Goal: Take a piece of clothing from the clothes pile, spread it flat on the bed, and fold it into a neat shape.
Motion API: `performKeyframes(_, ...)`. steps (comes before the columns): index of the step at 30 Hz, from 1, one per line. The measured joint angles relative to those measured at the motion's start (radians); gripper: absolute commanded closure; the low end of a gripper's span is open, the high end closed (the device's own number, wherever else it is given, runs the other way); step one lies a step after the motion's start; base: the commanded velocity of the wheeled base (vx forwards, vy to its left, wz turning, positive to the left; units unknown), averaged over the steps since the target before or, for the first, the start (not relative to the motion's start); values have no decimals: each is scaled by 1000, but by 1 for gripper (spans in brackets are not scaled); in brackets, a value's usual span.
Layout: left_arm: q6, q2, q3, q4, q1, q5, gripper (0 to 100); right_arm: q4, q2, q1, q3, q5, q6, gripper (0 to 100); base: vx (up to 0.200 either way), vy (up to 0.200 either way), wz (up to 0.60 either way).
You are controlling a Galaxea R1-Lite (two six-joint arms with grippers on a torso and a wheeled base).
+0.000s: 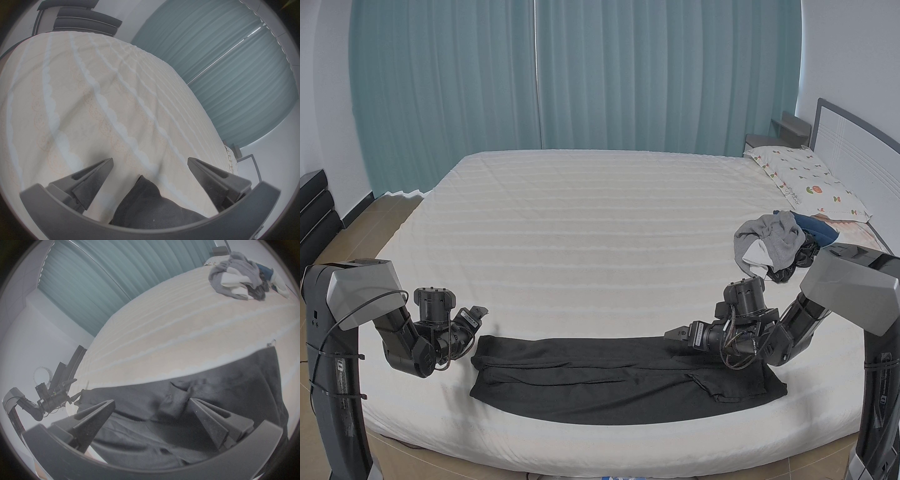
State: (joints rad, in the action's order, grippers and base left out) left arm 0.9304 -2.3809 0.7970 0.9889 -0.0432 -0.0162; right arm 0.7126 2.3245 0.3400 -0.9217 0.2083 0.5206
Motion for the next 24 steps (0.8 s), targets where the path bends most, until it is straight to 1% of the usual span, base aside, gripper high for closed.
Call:
performKeyframes(2,0,0,0,0,0,0,0,-6,21,10,-46,-11,8,0,0,0,0)
performKeyframes(4,-1,0,0,0,0,0,0,-9,40,17,-84,-18,35,0,0,0,0)
performKeyframes(8,-1,-1,0,0,-1,0,0,-10,66,33,-129,-23,117,0,0,0,0)
performKeyframes(11,-1,-2,1,0,-1,0,0,-10,76,39,-150,-23,209,0,0,0,0)
performKeyframes(13,-1,-2,1,0,-1,0,0,-9,79,40,-160,-24,242,0,0,0,0)
performKeyframes(20,-1,-2,1,0,-1,0,0,-10,54,36,-126,-26,254,0,0,0,0)
performKeyframes(24,-1,-2,1,0,-1,0,0,-8,6,9,-90,-26,254,0,0,0,0)
